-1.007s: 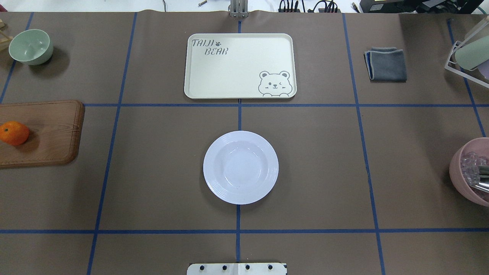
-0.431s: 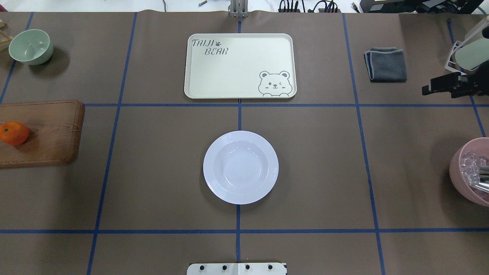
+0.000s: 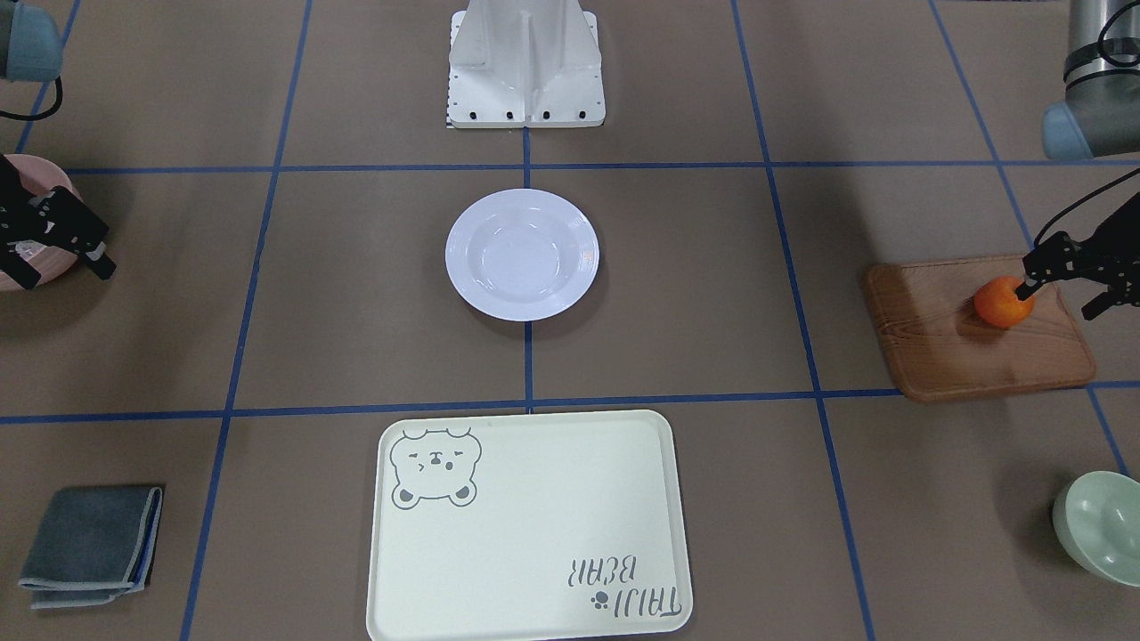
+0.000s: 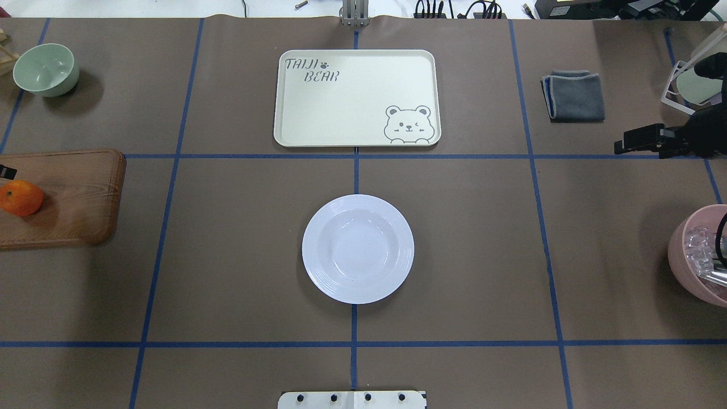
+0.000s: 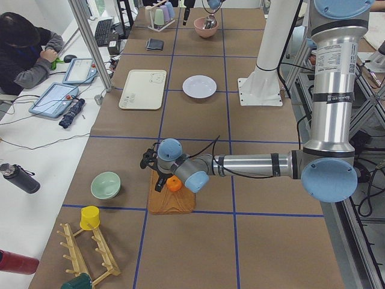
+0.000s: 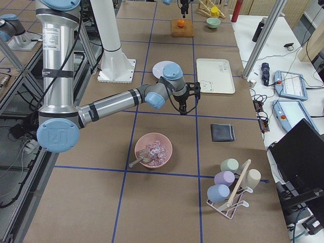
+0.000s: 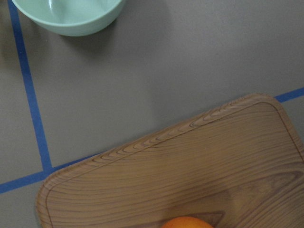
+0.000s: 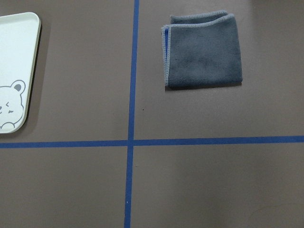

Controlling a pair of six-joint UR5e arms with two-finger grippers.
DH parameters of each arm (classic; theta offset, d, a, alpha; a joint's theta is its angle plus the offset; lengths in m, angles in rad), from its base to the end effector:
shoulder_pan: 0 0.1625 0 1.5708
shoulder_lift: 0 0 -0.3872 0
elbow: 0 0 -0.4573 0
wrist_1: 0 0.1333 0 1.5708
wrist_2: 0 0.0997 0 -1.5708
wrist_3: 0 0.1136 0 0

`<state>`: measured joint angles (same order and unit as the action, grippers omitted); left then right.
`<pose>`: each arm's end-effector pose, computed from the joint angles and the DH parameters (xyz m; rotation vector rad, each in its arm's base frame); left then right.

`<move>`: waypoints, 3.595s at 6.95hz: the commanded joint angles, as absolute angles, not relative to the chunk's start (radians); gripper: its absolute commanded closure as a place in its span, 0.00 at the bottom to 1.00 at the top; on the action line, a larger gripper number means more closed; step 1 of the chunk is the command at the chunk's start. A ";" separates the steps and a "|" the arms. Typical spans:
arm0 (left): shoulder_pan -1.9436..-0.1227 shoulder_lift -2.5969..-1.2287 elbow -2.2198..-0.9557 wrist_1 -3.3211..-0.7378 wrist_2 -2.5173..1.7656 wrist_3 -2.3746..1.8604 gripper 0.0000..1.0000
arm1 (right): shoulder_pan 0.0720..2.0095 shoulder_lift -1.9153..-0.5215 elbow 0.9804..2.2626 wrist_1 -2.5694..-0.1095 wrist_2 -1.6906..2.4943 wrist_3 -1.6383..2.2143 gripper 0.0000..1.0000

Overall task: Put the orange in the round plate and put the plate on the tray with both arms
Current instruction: 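Grasp the orange on the wooden board with the left gripper while right arm moves, then carry the orange with the left gripper and lower it onto the white plate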

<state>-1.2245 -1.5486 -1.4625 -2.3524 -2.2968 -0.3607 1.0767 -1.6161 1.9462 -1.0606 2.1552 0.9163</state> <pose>0.1409 -0.5611 0.6163 0.3411 0.8715 0.2229 -0.1997 -0.5196 0.3900 0.2646 -0.9452 0.1424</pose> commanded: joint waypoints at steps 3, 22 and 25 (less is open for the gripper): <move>-1.158 -1.508 -1.460 -2.399 -2.249 -0.362 0.01 | 1.071 -1.617 1.944 -1.062 2.151 0.919 0.00; -0.608 -2.291 -1.789 -1.430 -1.898 -1.199 1.00 | 0.792 -1.506 1.960 -0.843 1.905 1.580 0.02; -0.407 -2.455 -1.569 -1.459 -1.731 -1.330 1.00 | 0.776 -1.539 1.959 -0.773 1.901 1.578 0.00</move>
<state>-0.4792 -2.3932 -1.6621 -1.4427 -1.7938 -1.2885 0.7804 -1.5326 1.9592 -0.7870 1.9017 1.5771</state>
